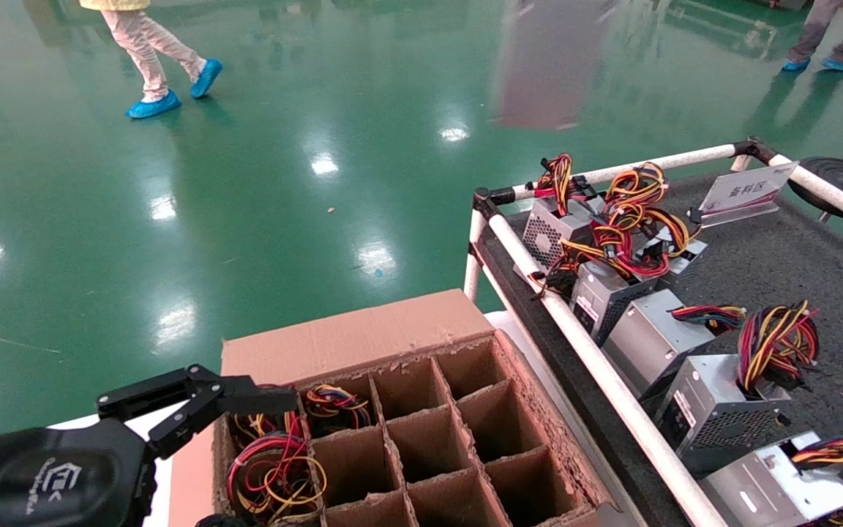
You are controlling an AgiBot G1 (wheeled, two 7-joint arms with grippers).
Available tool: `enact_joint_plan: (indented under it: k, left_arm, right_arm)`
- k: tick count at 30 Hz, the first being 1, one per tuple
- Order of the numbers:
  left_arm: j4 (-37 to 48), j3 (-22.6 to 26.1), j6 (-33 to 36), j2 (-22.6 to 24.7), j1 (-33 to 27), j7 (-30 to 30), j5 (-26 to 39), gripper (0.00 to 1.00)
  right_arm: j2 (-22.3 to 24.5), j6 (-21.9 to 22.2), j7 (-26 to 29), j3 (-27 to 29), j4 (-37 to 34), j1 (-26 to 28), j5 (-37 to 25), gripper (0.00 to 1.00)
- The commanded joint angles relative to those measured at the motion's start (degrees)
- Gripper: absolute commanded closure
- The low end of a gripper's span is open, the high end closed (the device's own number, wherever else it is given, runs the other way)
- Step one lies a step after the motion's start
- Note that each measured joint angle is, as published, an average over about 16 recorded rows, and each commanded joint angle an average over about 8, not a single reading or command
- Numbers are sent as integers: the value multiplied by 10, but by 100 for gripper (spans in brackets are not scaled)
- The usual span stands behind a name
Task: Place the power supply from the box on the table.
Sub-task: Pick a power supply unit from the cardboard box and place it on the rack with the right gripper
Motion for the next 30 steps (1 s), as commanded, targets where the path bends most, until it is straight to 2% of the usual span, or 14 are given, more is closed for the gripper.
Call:
enact_joint_plan:
  k: [1, 11, 23, 30]
  left_arm:
    - [0, 0, 0, 0, 0, 0, 0, 0]
    - [0, 0, 0, 0, 0, 0, 0, 0]
    - [0, 0, 0, 0, 0, 0, 0, 0]
    - [0, 0, 0, 0, 0, 0, 0, 0]
  right_arm:
    - [5, 10, -11, 6, -24, 26, -7, 100]
    - [33, 10, -92, 25, -135, 87, -16, 100]
    - [92, -30, -176, 41, -221, 85, -11, 100]
    - [110, -35, -221, 41, -275, 88, -20, 100]
